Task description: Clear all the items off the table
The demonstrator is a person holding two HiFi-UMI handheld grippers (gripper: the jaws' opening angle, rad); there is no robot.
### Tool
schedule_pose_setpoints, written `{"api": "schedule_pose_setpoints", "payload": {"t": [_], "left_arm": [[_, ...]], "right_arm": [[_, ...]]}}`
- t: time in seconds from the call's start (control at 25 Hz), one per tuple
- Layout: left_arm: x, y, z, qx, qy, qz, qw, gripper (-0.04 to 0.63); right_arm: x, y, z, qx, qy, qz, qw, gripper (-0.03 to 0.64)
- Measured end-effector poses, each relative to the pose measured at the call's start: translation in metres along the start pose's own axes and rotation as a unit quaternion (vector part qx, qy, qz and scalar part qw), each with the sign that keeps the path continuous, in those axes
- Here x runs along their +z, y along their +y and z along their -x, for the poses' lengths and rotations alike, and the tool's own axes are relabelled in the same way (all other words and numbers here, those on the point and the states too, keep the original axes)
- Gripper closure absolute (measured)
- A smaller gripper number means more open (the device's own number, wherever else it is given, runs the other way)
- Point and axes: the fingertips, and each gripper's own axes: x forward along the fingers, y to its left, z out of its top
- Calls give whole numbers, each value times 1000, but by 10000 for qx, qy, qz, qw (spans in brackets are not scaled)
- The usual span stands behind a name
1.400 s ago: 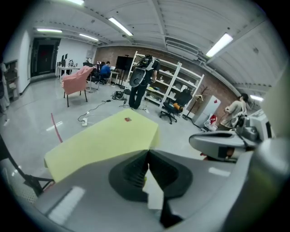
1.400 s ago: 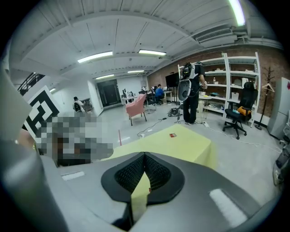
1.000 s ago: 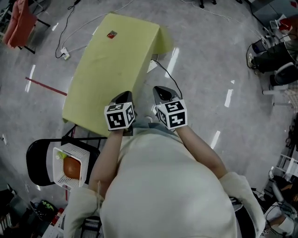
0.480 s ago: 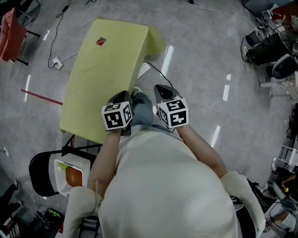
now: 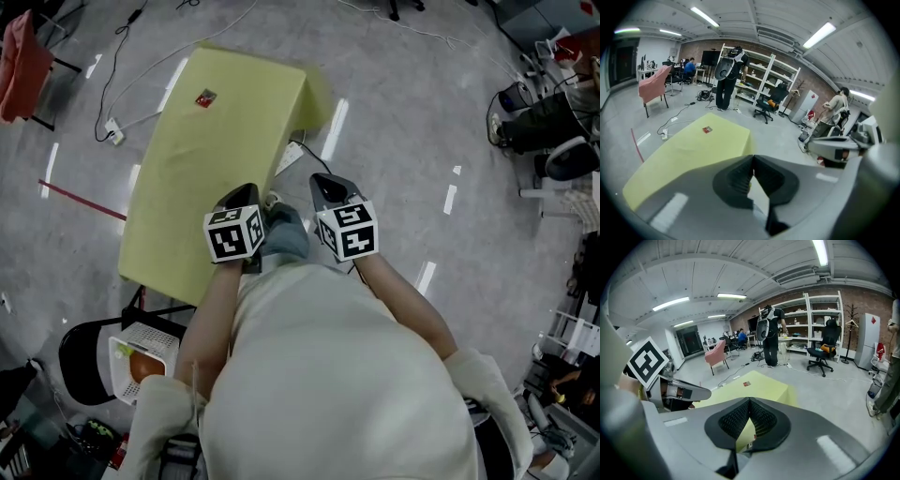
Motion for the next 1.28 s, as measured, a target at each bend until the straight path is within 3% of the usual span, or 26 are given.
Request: {"api": "schedule_pose_setpoints", "payload": {"t": [0.84,1.28], "left_arm": [[117,71,-94,451,-10,762,9961,586],[128,113,-113,692,40,1130,9912,586]], "right_arm": [[107,-12,-147,978,504,765,9910,618],[126,10,-210,1395,757,1022,9820,618]]}}
